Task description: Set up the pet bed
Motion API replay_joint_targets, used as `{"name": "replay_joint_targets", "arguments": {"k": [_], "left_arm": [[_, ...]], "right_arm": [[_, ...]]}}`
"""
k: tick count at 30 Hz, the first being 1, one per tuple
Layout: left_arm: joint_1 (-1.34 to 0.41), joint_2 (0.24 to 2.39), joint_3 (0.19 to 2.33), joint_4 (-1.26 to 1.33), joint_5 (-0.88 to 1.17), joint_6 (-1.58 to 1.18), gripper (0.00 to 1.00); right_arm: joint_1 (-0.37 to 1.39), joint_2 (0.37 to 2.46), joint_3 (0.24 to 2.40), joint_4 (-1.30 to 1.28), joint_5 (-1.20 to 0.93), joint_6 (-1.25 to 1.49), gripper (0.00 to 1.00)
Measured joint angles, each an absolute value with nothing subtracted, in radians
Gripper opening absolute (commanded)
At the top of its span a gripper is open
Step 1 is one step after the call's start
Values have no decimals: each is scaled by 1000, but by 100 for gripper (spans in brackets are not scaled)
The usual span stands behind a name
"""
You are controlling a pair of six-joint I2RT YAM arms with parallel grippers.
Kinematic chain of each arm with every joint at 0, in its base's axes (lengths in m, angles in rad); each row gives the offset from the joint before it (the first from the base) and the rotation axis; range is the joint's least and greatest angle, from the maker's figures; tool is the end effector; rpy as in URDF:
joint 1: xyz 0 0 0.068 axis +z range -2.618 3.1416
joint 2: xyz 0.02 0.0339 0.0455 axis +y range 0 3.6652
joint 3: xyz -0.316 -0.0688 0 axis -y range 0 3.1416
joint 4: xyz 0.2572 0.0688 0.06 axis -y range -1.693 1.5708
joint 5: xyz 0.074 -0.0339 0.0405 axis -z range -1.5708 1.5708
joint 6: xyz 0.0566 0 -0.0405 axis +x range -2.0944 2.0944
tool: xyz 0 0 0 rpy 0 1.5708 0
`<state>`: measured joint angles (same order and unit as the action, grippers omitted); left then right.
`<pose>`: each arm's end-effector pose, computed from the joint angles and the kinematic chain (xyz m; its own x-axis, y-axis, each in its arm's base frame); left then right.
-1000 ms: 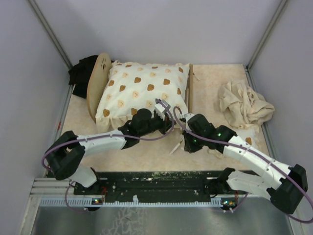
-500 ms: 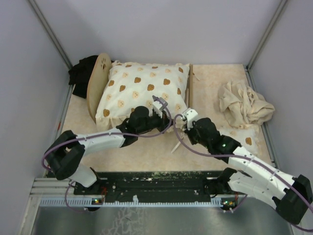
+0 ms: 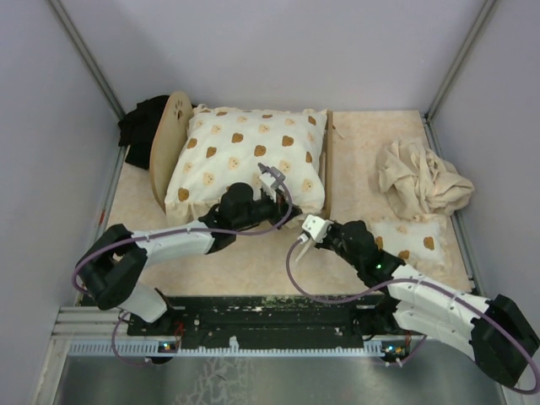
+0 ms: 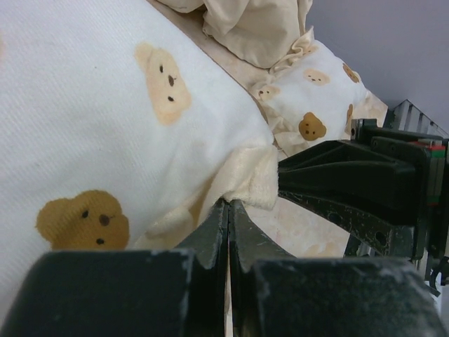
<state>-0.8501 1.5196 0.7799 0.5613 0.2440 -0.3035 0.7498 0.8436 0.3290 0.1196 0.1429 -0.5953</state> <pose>0.2280 -0.2804 0.2772 -0.3765 -0.0108 -0.9263 0.8105 0.4805 -0.3350 0.1397 0.1191 0.2252 0.0911 -0.6736 -0.7335 -0.6368 0.5269 -0.5630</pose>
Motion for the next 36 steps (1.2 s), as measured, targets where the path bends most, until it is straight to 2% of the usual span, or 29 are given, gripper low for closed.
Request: {"name": "replay_joint_targets", "arguments": {"k": [13, 25, 27, 32, 36], "left_arm": [[-823, 1504, 766, 584, 276, -337, 0], [-799, 1465, 762, 586, 296, -335, 1], [-794, 1457, 762, 576, 298, -332, 7], [-790, 1398, 740, 555, 312, -313, 30], [-790, 1314, 655, 553, 336, -312, 41]], "right_arm": [[745, 970, 170, 563, -5, -880, 0], [688, 1008, 134, 719, -207, -1090, 0], [688, 1003, 133, 715, -240, -1112, 0], [686, 1000, 133, 709, -286, -1131, 0], [686, 976, 133, 690, -298, -1134, 0]]}}
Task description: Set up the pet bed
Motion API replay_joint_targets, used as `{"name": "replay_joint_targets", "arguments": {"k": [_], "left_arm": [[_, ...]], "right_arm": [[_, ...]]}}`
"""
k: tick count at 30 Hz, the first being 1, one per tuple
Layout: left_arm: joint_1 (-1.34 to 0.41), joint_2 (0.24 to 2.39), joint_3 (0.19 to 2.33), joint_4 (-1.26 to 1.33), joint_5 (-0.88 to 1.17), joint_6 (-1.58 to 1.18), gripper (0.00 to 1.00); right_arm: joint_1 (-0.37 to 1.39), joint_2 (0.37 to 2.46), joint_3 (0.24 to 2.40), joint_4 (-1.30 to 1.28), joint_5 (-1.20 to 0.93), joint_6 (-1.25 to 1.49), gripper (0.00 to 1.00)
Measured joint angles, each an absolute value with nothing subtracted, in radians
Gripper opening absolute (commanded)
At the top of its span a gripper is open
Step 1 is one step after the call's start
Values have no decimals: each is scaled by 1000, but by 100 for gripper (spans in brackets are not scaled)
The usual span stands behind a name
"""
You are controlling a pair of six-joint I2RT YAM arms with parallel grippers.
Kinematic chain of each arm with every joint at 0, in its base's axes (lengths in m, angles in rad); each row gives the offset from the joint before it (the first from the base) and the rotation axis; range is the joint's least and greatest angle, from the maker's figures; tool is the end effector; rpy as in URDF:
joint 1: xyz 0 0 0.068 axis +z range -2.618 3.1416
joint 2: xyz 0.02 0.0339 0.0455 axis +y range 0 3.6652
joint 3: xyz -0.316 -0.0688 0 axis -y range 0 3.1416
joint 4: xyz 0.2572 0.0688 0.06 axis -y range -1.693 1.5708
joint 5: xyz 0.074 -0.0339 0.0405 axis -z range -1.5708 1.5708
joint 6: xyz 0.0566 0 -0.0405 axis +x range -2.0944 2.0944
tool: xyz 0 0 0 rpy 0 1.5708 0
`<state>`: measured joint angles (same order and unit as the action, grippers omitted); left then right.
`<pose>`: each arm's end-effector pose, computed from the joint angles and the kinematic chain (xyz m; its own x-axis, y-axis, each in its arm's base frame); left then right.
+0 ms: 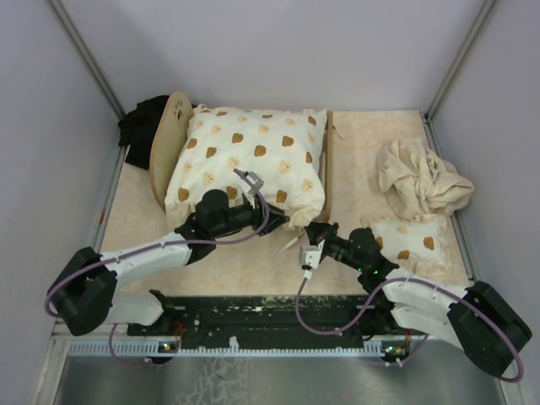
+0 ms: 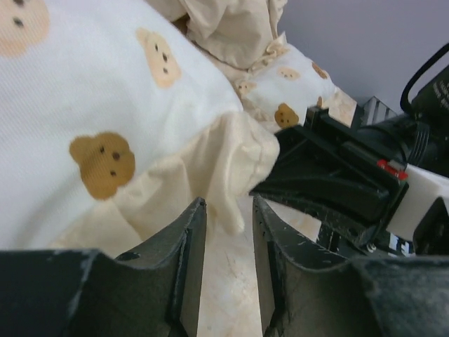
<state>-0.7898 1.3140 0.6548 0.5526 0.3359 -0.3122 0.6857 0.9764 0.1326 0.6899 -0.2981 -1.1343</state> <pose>0.2025 -0.2308 0.2955 -0.3481 -0.0607 -0.9355 0.8347 0.4342 -0.3388 0.1330 0.1303 0.2034 0.7019 -0.5450 -0.4586 -0.4584 0.1471 -0.8765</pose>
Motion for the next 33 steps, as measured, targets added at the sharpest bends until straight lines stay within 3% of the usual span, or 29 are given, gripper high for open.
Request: {"name": "replay_joint_targets", "arguments": {"k": [4, 14, 17, 20, 33], "left_arm": [[-790, 1291, 589, 551, 353, -312, 48], [-790, 1406, 633, 554, 371, -312, 51], [-790, 1428, 668, 559, 375, -311, 35], [-790, 1439, 690, 561, 379, -306, 3], [-789, 1440, 780, 523, 331, -228, 0]], "right_arm": [[684, 960, 133, 663, -304, -1139, 0], [684, 955, 133, 642, -310, -1144, 0], [684, 955, 133, 642, -310, -1144, 0], [684, 955, 133, 642, -312, -1145, 0], [682, 958, 131, 672, -336, -1159, 0]]}}
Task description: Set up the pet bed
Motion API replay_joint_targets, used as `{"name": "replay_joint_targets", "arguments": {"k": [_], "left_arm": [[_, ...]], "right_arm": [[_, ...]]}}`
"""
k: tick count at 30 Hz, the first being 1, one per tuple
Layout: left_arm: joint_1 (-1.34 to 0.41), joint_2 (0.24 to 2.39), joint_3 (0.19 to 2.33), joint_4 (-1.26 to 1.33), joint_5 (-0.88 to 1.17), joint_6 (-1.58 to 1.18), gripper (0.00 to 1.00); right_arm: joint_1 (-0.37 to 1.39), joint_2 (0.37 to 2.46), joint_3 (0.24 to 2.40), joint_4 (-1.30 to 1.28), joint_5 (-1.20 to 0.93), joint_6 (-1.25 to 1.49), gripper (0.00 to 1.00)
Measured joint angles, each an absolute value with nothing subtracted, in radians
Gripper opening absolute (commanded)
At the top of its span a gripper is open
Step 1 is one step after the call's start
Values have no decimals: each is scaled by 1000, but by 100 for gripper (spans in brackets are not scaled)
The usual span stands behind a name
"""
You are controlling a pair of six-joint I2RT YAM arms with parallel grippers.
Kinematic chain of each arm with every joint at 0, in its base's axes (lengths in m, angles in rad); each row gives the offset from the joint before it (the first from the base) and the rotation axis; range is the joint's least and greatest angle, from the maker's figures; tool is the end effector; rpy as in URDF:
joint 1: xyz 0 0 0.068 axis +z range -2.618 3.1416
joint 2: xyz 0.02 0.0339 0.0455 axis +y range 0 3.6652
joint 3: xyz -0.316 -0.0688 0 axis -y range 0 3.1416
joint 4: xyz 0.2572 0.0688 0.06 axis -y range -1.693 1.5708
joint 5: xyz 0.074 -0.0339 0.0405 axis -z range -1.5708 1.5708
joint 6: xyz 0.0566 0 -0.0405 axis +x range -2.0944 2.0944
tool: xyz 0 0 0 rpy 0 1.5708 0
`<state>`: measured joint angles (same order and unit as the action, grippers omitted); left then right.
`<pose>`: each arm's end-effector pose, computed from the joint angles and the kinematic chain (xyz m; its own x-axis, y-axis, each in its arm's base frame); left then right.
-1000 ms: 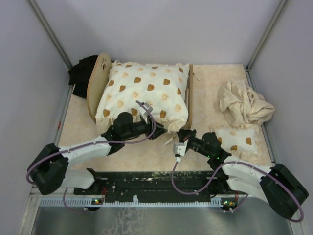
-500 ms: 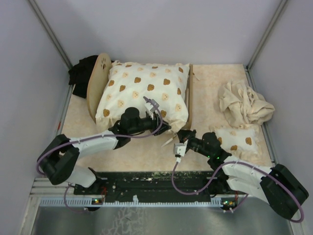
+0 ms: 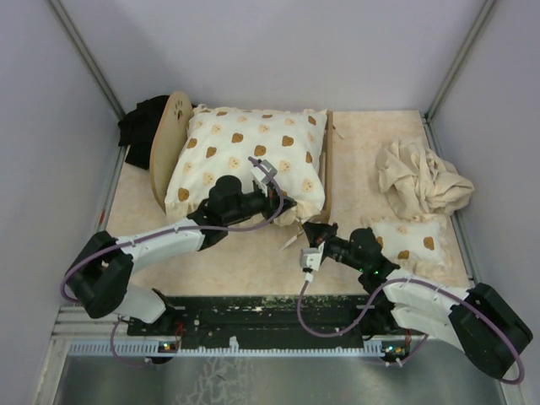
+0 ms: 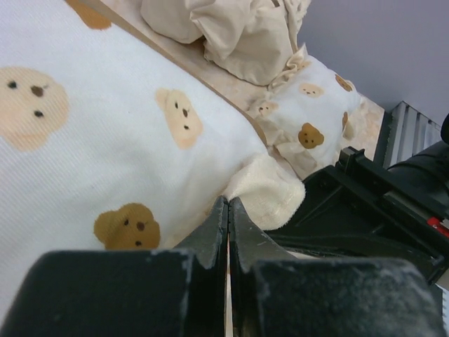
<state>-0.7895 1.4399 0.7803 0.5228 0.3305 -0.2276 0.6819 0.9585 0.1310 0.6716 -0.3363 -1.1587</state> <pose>0.2300 -0.2580 0.2992 -0.2962 -0.0045 -0.9551 0.8531 0.4484 -0.2666 0.1299 0.1295 0.2035 0.7288 -0.5225 -0.4426 -0.4501 0.1216 -0.8846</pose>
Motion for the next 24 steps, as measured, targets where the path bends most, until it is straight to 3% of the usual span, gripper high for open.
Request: {"name": "replay_joint_targets", "arguments": {"k": [16, 24], "left_arm": [[-775, 1461, 792, 515, 284, -187, 3], [-772, 1452, 754, 525, 303, -249, 32]], "right_arm": [[682, 828, 97, 723, -363, -1158, 0], [682, 876, 97, 770, -363, -1107, 0]]}}
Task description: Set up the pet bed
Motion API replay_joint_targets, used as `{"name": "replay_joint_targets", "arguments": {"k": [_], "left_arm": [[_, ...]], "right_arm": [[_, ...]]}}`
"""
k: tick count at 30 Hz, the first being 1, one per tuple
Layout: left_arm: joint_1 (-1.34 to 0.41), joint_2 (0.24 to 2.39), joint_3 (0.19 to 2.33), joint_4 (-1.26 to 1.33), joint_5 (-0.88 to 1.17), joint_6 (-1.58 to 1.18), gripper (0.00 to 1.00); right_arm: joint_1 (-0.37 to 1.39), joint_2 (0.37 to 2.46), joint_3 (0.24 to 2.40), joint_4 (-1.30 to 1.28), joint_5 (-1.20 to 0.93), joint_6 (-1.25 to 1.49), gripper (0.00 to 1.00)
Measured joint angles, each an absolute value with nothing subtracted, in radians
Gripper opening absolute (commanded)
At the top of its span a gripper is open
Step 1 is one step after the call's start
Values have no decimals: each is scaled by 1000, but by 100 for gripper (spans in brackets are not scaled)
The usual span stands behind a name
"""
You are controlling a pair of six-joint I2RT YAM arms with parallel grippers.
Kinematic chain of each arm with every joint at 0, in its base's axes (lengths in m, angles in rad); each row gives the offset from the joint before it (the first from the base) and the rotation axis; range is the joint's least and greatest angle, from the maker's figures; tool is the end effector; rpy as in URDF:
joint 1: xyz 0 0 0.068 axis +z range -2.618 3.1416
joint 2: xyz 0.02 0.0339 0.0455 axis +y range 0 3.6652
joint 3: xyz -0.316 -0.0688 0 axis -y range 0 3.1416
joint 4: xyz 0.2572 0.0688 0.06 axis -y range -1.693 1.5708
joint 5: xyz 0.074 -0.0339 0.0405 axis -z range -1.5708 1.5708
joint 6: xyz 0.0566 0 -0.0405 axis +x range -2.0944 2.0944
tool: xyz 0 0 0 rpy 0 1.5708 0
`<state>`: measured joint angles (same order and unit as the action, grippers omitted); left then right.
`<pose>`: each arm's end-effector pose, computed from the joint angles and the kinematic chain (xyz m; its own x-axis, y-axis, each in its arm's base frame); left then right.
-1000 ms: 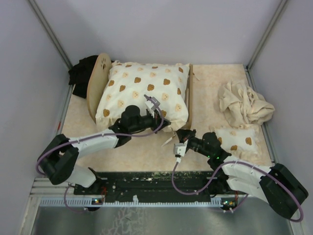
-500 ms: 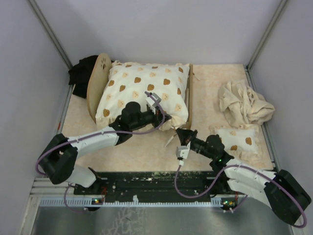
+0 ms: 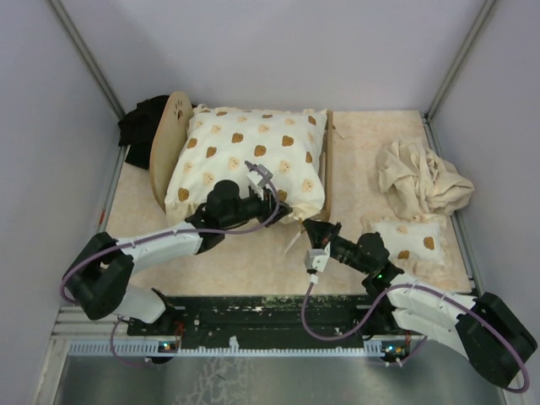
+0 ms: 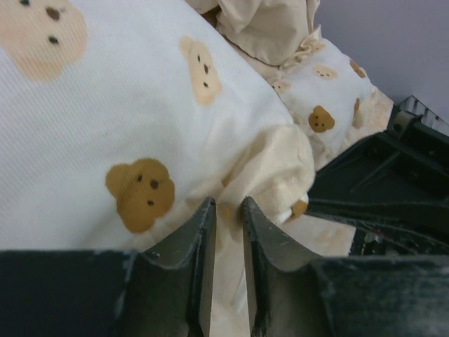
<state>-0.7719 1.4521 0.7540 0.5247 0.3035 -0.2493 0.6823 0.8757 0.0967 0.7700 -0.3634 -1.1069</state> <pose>0.2349 -0.2522 0.2858 -0.3361 -0.0014 -0.9418 0.8190 0.4934 -0.2930 0.1190 0.1226 0.2170 0.7707 -0.4509 -0.4503 -0.3934 0.2192 -0.8928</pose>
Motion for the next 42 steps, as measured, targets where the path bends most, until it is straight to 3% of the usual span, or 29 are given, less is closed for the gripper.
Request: {"name": "replay_joint_targets", "arguments": {"k": [5, 8, 22, 42], "left_arm": [[-769, 1340, 660, 524, 344, -323, 44], [-770, 1272, 612, 562, 371, -378, 46], [-770, 1390, 564, 794, 421, -620, 47], [-769, 1520, 611, 846, 422, -684, 40]], "right_arm": [[682, 873, 97, 769, -357, -1088, 0], [682, 870, 99, 765, -356, -1086, 0], [682, 868, 99, 747, -357, -1081, 0], [682, 865, 99, 740, -357, -1081, 0]]}}
